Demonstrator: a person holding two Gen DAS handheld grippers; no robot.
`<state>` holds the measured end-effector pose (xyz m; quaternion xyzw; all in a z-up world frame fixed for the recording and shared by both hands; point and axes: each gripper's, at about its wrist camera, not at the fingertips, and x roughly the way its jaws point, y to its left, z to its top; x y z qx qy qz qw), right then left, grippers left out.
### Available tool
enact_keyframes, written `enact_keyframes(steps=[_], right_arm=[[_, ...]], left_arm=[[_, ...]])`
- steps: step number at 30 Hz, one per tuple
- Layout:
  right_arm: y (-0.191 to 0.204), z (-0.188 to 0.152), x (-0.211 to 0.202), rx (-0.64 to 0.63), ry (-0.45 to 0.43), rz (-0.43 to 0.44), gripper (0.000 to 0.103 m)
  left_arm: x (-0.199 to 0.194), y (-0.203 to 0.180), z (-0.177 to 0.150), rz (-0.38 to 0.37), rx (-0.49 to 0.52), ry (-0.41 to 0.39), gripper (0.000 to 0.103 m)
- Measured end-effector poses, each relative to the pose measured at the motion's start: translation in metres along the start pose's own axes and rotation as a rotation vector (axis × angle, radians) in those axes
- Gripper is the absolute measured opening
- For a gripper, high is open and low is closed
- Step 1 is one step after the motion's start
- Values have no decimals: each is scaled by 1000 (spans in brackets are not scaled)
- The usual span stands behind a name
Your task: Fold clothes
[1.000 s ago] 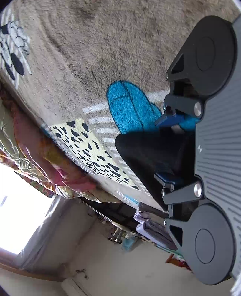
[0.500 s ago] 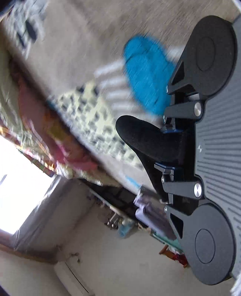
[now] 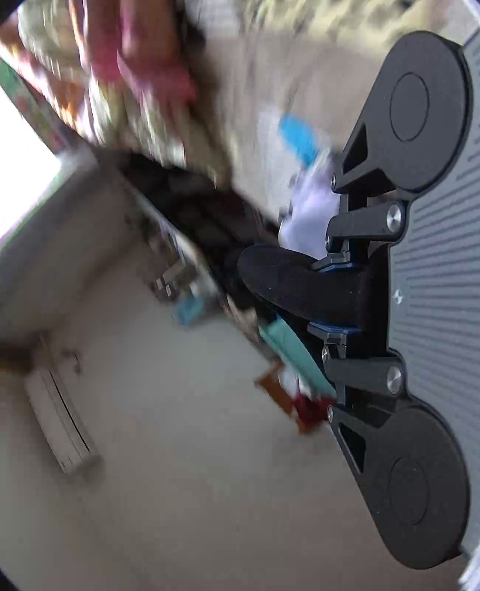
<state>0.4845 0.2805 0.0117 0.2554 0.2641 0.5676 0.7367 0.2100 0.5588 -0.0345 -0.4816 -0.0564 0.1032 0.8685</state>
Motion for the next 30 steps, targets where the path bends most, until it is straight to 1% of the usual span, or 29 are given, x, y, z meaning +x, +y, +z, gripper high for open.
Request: enact_keyframes(steps=[3, 6, 8, 11, 14, 16, 17, 18, 19, 21, 22, 23, 24, 26, 27, 28, 29, 30], right_arm=[[5, 30, 64, -17, 40, 42, 27], [-1, 52, 111, -12, 66, 54, 27], [-14, 61, 136, 4, 87, 62, 27], [-43, 50, 162, 21, 128, 46, 27], [-73, 38, 188, 40, 173, 18, 27], [-103, 15, 205, 71, 241, -91, 27], [-117, 4, 213, 87, 276, -140, 27], [-127, -6, 216, 105, 284, -151, 26], [-133, -12, 216, 127, 265, -139, 27], [-135, -15, 217, 123, 250, -127, 28], [-132, -15, 218, 108, 251, -138, 32], [-129, -12, 218, 95, 253, -165, 39], [-122, -10, 215, 74, 251, -204, 53], [-102, -4, 198, 10, 207, -243, 58], [-94, -3, 183, -23, 201, -243, 58], [-87, -2, 174, -43, 211, -240, 59], [-80, -2, 162, -65, 224, -242, 61], [-71, -3, 145, -89, 233, -249, 69]], left_arm=[[21, 4, 28, 44, 5, -37, 37], [45, 10, 36, 81, 9, -48, 37], [64, 19, 33, 102, 1, -48, 37], [81, 44, 23, 164, -13, -35, 37], [103, 78, 8, 304, -23, 5, 37], [111, 89, -3, 355, 19, 16, 37], [112, 91, -6, 362, 27, 19, 37], [113, 92, -9, 369, 31, 21, 37], [114, 93, -9, 376, 27, 21, 37], [116, 94, -10, 391, 21, 23, 37], [117, 92, -9, 404, 29, 28, 38], [118, 90, -8, 416, 38, 33, 39], [119, 87, -6, 429, 52, 40, 40], [113, 68, -1, 463, 116, 54, 45], [108, 56, 2, 489, 150, 51, 64], [100, 45, 3, 523, 178, 37, 78], [90, 33, 1, 519, 214, 17, 77], [80, 21, 0, 516, 249, 2, 78]])
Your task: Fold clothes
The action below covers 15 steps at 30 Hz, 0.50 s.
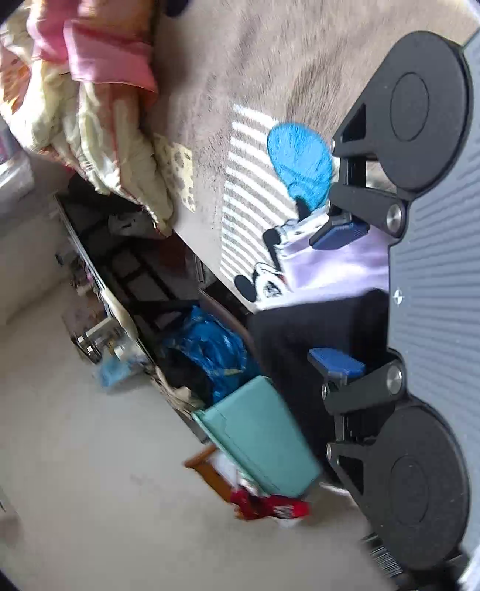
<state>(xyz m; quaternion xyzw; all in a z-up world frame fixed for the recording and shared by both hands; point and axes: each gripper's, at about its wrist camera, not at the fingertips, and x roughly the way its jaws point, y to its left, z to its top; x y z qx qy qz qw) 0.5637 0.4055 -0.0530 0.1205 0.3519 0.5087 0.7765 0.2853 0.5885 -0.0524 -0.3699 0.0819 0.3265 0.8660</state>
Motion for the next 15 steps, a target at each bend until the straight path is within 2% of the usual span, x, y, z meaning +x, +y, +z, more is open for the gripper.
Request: enact_keyframes(steps=[1, 2, 4, 5, 8, 11, 14, 15], right_arm=[[5, -5, -18, -24, 6, -10, 78], [9, -10, -36, -48, 12, -20, 81], [17, -25, -79, -77, 24, -38, 97], [21, -36, -106, -85, 24, -58, 101], [32, -73, -182, -121, 61, -81, 103], [41, -119, -261, -149, 128, -133, 103], [43, -165, -338, -140, 137, -251, 103], [44, -181, -364, -126, 132, -296, 103]], left_arm=[[-13, -5, 0, 2, 32, -3, 78], [-27, -9, -1, 0, 59, -6, 78], [-55, -11, -7, -21, 87, -4, 79], [-70, -13, -11, -30, 105, -1, 80], [-119, -17, -36, -46, 205, 42, 84], [-161, -15, -70, -84, 272, 141, 86], [-214, -21, -109, -116, 364, 222, 86], [-230, -27, -122, -119, 385, 253, 90]])
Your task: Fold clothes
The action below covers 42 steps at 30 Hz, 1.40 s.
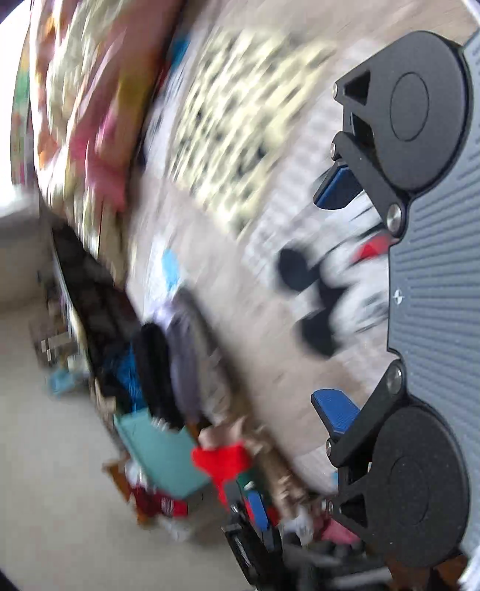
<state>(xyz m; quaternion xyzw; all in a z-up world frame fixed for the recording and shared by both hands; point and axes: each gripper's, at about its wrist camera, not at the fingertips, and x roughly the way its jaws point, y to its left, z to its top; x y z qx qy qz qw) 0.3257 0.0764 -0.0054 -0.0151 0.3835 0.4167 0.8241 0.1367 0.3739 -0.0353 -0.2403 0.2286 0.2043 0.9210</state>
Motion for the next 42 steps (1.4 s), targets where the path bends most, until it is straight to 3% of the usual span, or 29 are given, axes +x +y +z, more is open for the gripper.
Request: enact_keyframes(steps=[1, 4, 9, 16, 27, 32, 36, 42], right_arm=[[-3, -19, -22, 17, 0, -43, 103], [-8, -67, -66, 70, 0, -151, 103], [-11, -131, -113, 162, 40, -256, 103], [-8, -190, -170, 207, 22, -381, 103], [1, -223, -225, 202, -49, -530, 103], [5, -232, -237, 201, -63, -565, 103], [6, -237, -244, 207, -68, -581, 103], [12, -241, -254, 209, -91, -590, 103]], left_arm=[[-9, -12, -12, -4, 8, 38, 97], [-40, -52, -47, -42, 30, 123, 102], [-81, -118, -102, -216, 118, 210, 103], [-127, -176, -144, -260, 210, 199, 103], [-166, -214, -175, -290, 379, 218, 103], [-173, -225, -181, -283, 409, 217, 103], [-180, -227, -181, -345, 397, 226, 103], [-190, -236, -183, -308, 461, 188, 103]])
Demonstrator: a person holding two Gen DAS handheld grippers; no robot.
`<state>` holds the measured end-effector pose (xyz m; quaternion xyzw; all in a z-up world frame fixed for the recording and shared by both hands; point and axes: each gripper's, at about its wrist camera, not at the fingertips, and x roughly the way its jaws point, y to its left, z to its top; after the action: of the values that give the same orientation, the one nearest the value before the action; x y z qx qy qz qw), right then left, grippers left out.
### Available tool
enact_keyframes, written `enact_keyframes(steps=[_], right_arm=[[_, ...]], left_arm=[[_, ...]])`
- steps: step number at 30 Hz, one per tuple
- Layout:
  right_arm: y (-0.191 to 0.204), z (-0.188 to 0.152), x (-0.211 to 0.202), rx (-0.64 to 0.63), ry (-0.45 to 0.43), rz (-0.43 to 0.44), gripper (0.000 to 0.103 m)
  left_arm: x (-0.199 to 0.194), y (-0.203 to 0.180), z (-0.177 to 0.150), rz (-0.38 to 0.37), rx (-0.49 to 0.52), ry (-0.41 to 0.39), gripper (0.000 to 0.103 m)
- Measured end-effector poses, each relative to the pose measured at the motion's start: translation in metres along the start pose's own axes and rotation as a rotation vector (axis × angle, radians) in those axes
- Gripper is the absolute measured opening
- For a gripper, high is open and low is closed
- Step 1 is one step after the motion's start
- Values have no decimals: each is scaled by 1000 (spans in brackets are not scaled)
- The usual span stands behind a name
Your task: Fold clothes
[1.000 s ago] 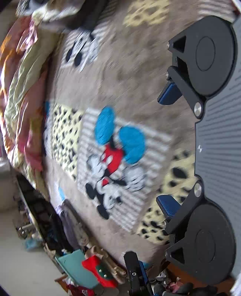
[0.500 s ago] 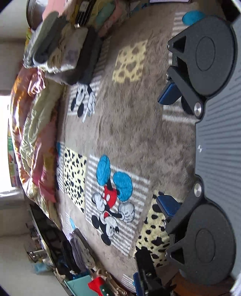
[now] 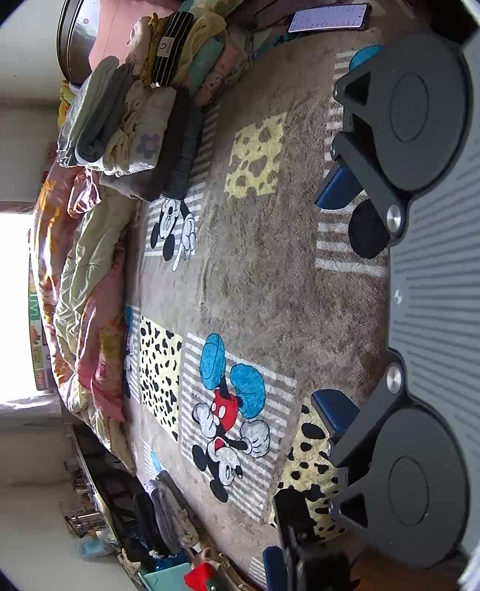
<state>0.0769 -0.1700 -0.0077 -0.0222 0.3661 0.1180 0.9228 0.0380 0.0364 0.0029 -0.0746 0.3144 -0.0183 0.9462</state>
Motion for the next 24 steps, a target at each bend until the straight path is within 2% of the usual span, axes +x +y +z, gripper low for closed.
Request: enact_keyframes(steps=[4, 7, 24], right_arm=[[0, -2, -5, 8, -10, 9, 103], [0, -3, -9, 11, -17, 16, 103], [-9, -9, -25, 48, -44, 9, 103]], left_arm=[[-4, -8, 0, 12, 34, 1, 103], [-5, -16, -2, 51, 74, -6, 103], [-14, -32, -3, 31, 105, -16, 103]])
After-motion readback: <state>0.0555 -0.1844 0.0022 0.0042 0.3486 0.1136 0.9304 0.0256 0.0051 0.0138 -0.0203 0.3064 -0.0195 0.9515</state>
